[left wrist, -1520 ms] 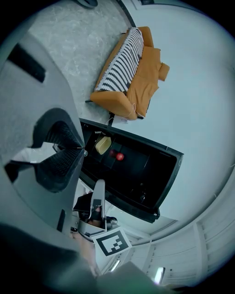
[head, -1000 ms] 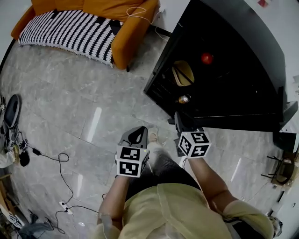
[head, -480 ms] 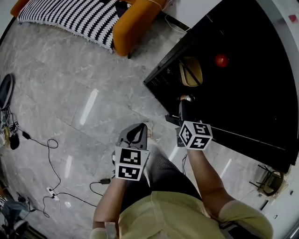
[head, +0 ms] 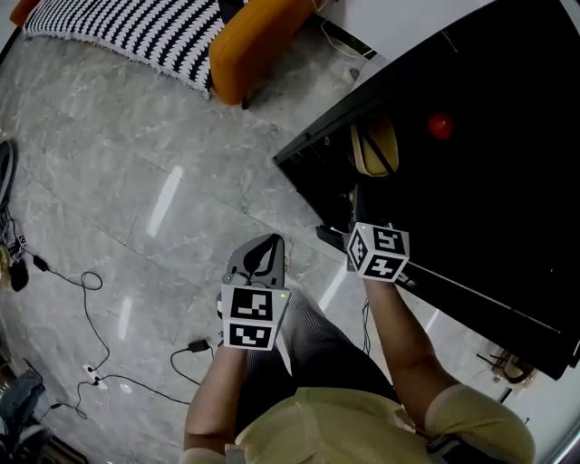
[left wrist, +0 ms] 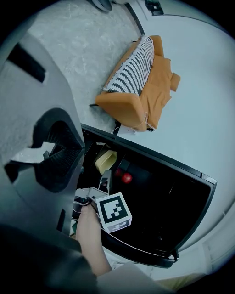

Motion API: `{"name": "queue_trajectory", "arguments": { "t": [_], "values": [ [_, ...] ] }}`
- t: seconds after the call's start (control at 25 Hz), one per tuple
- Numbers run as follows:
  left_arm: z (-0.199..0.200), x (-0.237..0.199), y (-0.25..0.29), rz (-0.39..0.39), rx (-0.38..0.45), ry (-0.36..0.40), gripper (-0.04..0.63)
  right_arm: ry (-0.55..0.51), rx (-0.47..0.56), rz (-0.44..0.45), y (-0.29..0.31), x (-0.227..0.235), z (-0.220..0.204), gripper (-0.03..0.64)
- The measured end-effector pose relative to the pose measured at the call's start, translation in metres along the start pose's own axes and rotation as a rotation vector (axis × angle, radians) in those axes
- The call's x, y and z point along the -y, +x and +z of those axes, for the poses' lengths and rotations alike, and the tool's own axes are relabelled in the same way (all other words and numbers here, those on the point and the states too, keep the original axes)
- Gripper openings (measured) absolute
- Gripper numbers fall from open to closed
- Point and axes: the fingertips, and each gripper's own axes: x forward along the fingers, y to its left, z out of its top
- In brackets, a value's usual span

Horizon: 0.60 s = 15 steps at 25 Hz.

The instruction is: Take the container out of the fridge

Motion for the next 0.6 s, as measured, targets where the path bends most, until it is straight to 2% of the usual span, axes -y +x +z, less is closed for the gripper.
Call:
{"name": "queue_trajectory", "arguments": {
  "t": [0.32, 0.6],
  "values": [
    [-0.001, -0.005, 0.030, -0.012, -0.027, 0.026, 0.023, -0.098, -0.006, -0.045, 0.042, 0.024, -0.011, 0.031],
    [0.005, -0.018, 0.046, 0.005, -0.013, -0.023, 0.023, -0.201, -0.042, -0.108, 0.068, 0.031, -0.019, 0.031]
  ]
}}
